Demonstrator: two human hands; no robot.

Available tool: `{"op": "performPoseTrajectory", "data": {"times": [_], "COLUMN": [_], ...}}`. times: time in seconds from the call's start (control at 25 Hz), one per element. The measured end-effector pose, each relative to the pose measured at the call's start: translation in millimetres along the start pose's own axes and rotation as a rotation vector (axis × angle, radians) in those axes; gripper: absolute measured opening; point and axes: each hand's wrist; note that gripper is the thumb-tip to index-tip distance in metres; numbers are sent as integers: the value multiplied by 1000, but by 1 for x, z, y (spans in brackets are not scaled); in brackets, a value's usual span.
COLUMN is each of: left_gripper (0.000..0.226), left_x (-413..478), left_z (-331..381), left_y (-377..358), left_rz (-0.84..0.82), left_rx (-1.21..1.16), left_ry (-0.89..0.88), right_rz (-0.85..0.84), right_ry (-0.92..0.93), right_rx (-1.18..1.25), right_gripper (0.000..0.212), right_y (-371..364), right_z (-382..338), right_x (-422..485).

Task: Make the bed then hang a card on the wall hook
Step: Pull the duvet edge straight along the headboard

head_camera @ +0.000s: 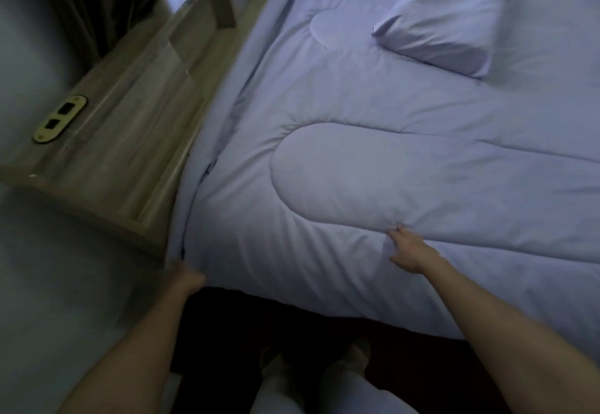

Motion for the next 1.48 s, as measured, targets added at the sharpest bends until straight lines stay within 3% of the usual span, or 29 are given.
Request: {"op": "performPoseTrajectory", "data": {"times": [0.16,0.36,0.52,0.68,0.8,0.92,1.04,1.16,1.32,1.48], "left_gripper": [49,54,55,61,61,62,85,72,65,67], "left_x": [-49,-92,-132,-155,-147,-114,-72,-18,39,63], "left_z": [65,159,243,315,328,313,297,267,210,154], "left_y": [0,-7,-51,-74,-78,-85,-99,-102,-72,-39], "left_rz": [-144,-25,67,51,75,109,73,130,432,557], "left_rx": [98,403,602,665,669,688,592,612,525,436], "left_ry": [-328,-551,-823,-992,-1067,-1092,-1138,-1147,-892,-694], "right_rz": [31,43,68,96,132,133,251,413,406,552], "right_ry": [3,-32,-90,-180,-185,-91,-61,43,277,161], "right_rx": [-10,21,92,192,233,268,283,235,168,173], "right_gripper": [65,57,65,68,64,62,62,60,63,66], "right_y": [24,55,82,96,92,85,82,69,30,11], "right_z": [21,52,79,97,75,27,-9,-57,-145,-125], "right_x": [4,3,-3,-19,-26,-18,31,73,87,106]}}
Point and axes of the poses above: each hand's wrist, its own x-axis towards the middle knuckle, its own y-axis out of the back of the hand, z = x × y, and after that the axes turned 12 degrees about -y, right-handed
